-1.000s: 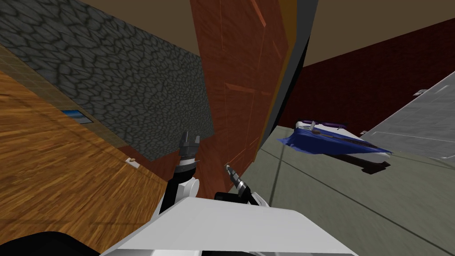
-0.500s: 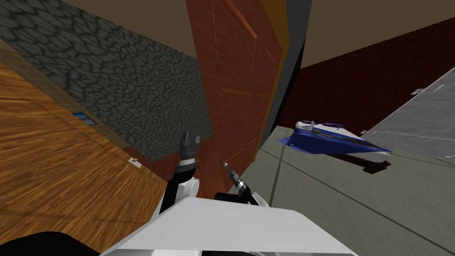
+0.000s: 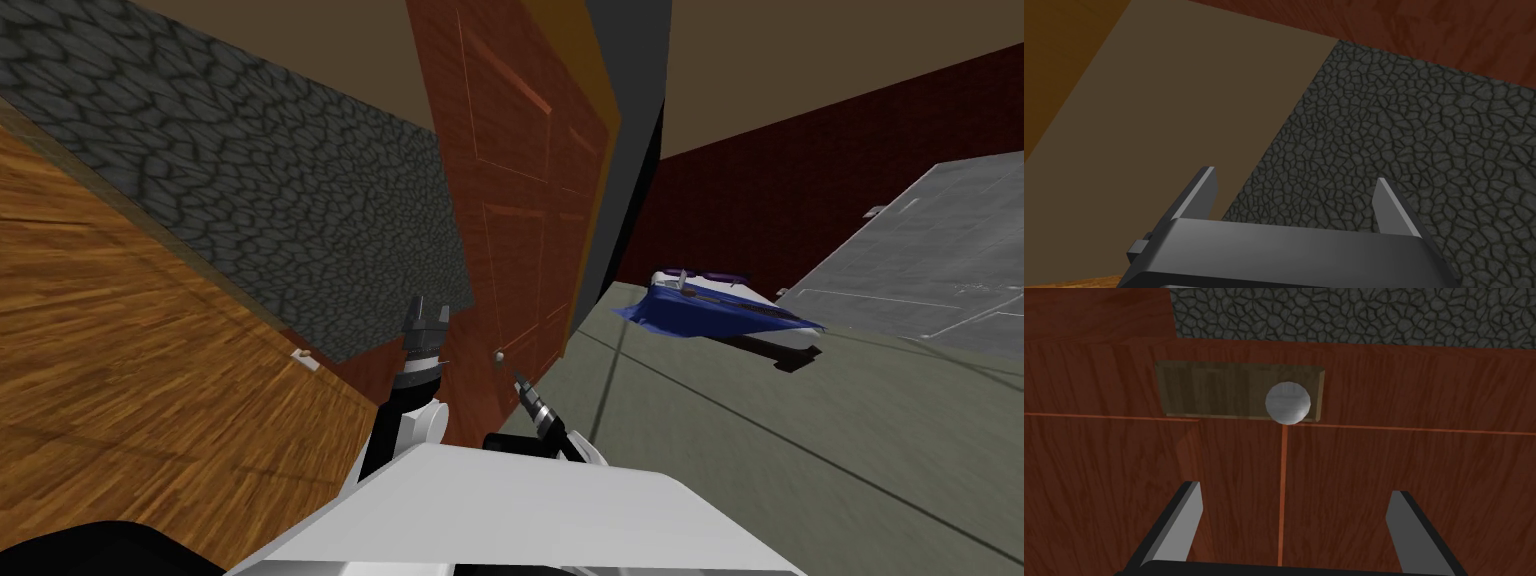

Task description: Push the door open

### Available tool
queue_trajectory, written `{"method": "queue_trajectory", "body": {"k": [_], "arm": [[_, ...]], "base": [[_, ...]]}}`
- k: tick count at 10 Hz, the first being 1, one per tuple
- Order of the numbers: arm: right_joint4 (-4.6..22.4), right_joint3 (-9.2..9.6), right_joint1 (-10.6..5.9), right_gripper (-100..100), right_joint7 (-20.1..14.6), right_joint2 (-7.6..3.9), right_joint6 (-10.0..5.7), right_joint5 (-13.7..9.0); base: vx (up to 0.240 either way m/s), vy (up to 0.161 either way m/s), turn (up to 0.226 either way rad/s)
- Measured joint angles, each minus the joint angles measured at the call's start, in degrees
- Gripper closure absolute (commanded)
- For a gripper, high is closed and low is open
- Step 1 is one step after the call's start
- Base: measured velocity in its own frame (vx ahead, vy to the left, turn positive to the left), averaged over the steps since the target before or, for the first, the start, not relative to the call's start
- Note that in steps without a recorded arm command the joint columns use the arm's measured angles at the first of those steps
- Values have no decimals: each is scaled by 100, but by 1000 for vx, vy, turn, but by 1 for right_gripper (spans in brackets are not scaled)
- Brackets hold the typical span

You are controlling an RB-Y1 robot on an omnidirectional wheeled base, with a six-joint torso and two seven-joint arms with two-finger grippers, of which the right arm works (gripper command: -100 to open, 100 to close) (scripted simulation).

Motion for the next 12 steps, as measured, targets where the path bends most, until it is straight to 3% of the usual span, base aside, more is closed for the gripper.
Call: {"method": "queue_trajectory", "body": {"k": [9,10,12], "arm": [[158,-110,-6,-100,92,109,-115,-7],[160,-109,0,100,94,107,-126,-7],[163,-109,-8,100,94,111,-106,-6]], "base": [[133,118,21],[-13,-9,3],[-16,-17,9]]}}
